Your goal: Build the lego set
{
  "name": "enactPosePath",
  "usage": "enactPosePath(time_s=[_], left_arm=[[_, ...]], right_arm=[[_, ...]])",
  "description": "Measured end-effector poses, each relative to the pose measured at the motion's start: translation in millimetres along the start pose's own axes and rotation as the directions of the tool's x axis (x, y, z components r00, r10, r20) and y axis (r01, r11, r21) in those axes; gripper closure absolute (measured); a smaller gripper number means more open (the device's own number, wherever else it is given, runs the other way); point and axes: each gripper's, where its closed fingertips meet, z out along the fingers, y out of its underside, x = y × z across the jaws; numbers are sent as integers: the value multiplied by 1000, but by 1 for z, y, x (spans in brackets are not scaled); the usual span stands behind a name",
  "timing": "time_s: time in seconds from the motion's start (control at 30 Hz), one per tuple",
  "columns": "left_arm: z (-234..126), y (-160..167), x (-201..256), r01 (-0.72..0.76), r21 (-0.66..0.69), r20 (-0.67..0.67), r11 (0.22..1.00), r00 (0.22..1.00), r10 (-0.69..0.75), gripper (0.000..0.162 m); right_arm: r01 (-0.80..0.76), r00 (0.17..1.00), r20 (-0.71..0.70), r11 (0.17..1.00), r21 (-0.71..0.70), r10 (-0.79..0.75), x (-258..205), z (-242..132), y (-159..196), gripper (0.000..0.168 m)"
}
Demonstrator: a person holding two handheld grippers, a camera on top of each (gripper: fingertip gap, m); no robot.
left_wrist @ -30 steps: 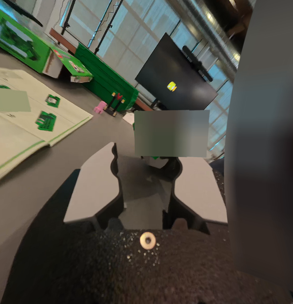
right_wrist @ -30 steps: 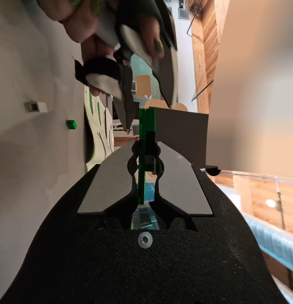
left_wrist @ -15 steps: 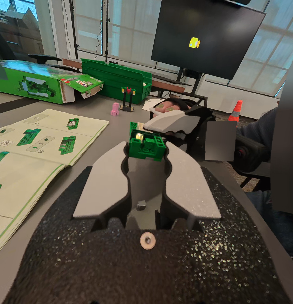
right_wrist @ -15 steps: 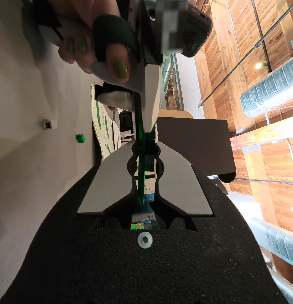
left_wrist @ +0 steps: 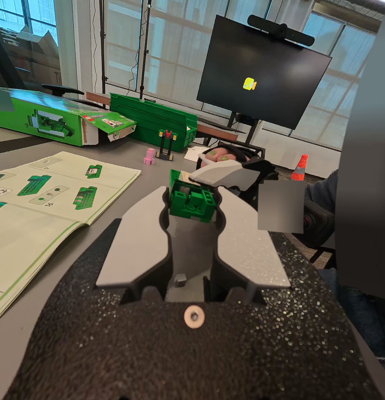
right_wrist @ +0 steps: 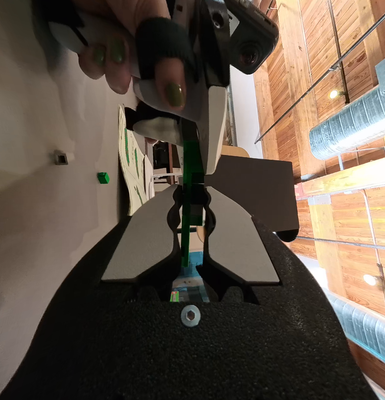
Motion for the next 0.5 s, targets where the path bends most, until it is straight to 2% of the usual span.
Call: enactPosePath(time_s=[0.17, 0.4, 0.5], left_arm=[[2, -1, 3, -17, 11, -7, 1000, 1000, 17, 112], [3, 1, 4, 3, -1, -21, 1000, 1000, -3, 111], [5, 5, 1, 4, -36, -3, 999, 1000, -4, 93]], right_arm=[[16, 1000, -9, 1000, -6, -17, 2, 0, 0, 151], [2, 1000, -5, 1000, -5, -2, 1, 0, 1, 151], [-2, 1000, -15, 1000, -5, 2, 3, 0, 0, 150]])
